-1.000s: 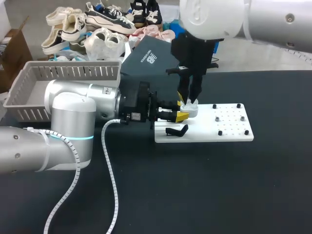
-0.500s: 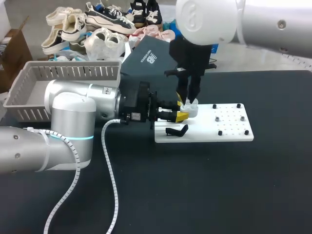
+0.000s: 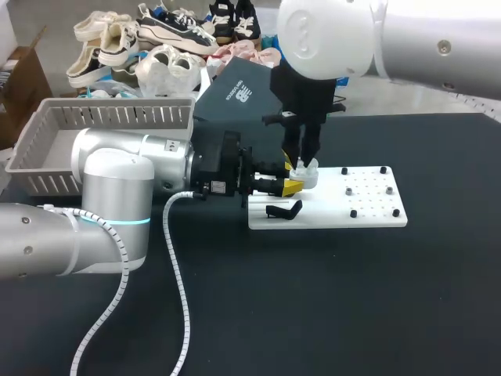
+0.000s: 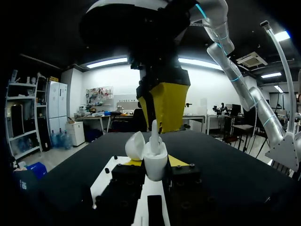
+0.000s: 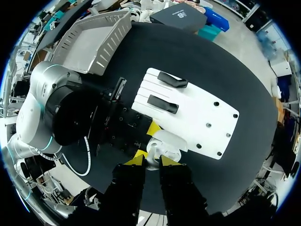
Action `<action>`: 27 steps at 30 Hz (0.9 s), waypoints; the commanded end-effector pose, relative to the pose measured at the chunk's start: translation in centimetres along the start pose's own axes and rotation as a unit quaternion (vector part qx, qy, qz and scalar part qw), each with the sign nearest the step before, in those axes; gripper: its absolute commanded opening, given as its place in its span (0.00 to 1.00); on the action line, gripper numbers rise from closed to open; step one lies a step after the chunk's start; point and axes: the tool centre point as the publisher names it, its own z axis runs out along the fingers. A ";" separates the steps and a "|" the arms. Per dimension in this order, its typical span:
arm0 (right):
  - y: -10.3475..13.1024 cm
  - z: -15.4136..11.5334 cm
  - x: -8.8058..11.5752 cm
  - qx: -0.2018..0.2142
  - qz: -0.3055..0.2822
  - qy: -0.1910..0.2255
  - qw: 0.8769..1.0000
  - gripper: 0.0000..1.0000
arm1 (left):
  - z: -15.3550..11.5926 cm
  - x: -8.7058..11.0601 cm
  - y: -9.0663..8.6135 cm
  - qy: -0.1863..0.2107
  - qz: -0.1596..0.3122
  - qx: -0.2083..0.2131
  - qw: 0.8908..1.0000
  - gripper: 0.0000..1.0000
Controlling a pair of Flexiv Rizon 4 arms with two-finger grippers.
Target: Pick up each earbud case from the left stands, insert the matching earbuds, close the lid, and place the case in the box.
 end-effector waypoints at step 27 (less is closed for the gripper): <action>-0.2 1.0 -0.3 0.010 0.007 0.000 1.000 0.00 | 0.0 0.0 0.0 -0.001 0.000 0.000 1.000 0.00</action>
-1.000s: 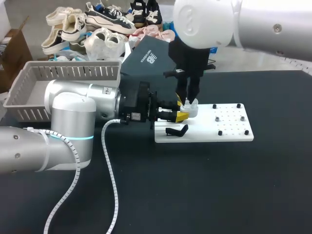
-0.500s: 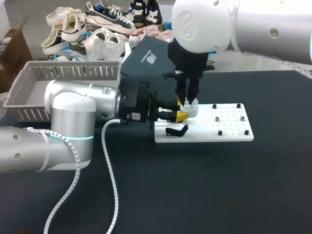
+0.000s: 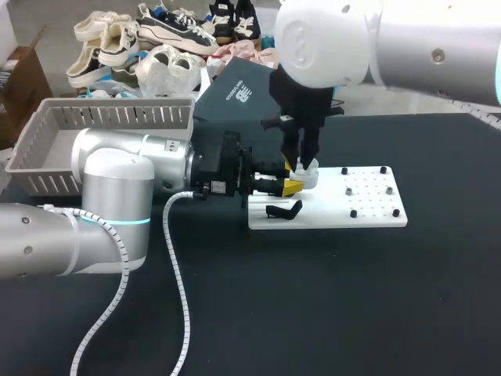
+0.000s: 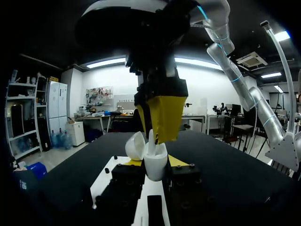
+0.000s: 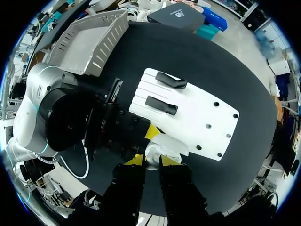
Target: Pick up each earbud case from the left stands, insert the matching earbuds, close the lid, and place the case in the box.
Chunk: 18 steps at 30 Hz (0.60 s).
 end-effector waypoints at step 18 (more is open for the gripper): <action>0.2 -0.2 -0.4 0.011 -0.002 -0.002 1.000 0.36 | 0.0 0.0 0.1 -0.001 0.000 0.000 1.000 0.00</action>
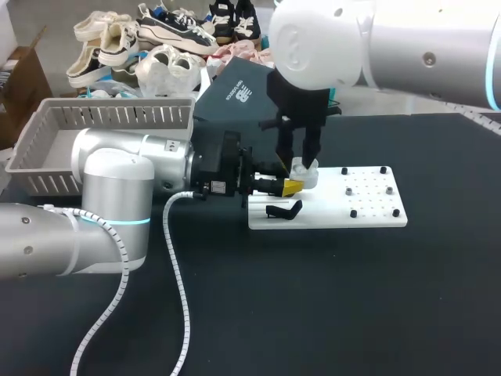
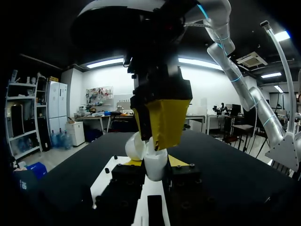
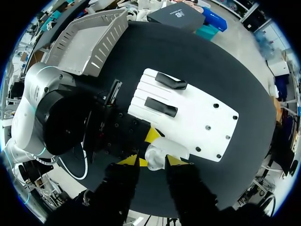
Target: Pick up each earbud case from the left stands, insert the matching earbuds, close the lid, and place the case in the box.
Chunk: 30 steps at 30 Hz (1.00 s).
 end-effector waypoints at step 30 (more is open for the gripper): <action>-2.8 -1.0 3.4 0.049 0.037 0.002 0.998 0.54 | 0.0 0.0 0.0 -0.001 0.000 0.000 1.000 0.00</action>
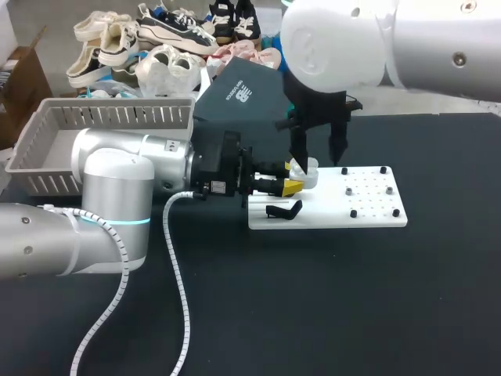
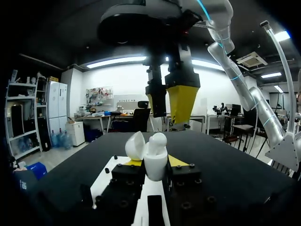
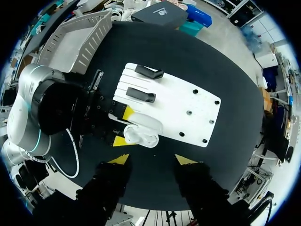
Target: Pick up each earbud case from the left stands, insert the matching earbuds, close the lid, and place the case in the box.
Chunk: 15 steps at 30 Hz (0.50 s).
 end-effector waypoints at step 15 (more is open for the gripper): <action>-0.2 1.8 -0.9 -0.007 0.003 -0.001 1.000 0.50 | 0.0 0.0 0.0 -0.001 0.000 0.000 1.000 0.00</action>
